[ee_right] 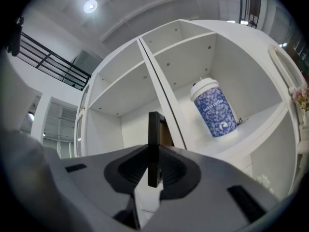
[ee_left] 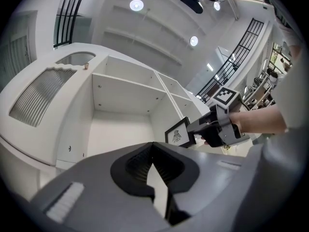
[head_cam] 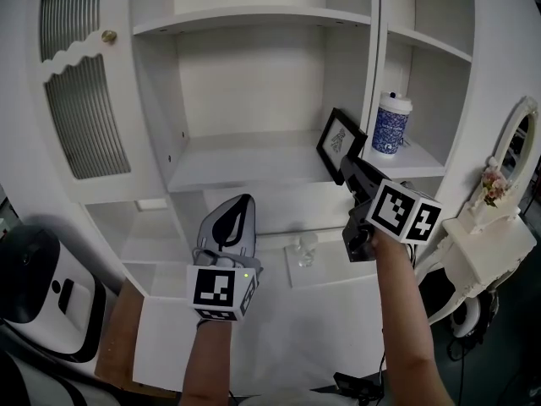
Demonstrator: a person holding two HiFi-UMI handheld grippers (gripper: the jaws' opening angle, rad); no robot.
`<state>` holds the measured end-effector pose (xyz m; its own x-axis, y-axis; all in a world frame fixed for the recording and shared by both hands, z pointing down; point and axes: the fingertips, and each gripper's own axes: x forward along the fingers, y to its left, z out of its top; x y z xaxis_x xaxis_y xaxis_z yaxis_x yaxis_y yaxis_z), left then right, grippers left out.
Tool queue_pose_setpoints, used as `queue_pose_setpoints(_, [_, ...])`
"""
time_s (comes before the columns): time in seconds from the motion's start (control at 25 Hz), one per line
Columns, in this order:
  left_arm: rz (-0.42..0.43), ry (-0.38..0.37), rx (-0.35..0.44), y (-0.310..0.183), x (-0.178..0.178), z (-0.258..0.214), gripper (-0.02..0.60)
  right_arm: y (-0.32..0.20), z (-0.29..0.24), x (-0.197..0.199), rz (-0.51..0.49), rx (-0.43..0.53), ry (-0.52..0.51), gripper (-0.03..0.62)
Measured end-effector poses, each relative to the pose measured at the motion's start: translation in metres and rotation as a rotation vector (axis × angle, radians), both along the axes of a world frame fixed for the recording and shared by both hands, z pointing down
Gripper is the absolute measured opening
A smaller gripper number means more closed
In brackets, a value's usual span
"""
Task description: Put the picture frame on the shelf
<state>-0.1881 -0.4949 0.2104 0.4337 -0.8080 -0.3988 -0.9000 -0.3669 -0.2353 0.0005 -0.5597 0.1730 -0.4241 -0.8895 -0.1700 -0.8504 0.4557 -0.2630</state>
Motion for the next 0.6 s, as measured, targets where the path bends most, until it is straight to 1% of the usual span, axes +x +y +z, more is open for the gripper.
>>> queue_pose_setpoints(0.36, [-0.013,-0.015,0.015,-0.001,0.001,-0.005,0.006,-0.022,0.000,0.002,0.061,-0.003,0.013,0.068])
queue_pose_setpoints(0.6, [-0.020,-0.017,0.015,0.000,0.003,-0.005,0.006,-0.029,0.000,-0.003,0.057,-0.033,0.005,0.067])
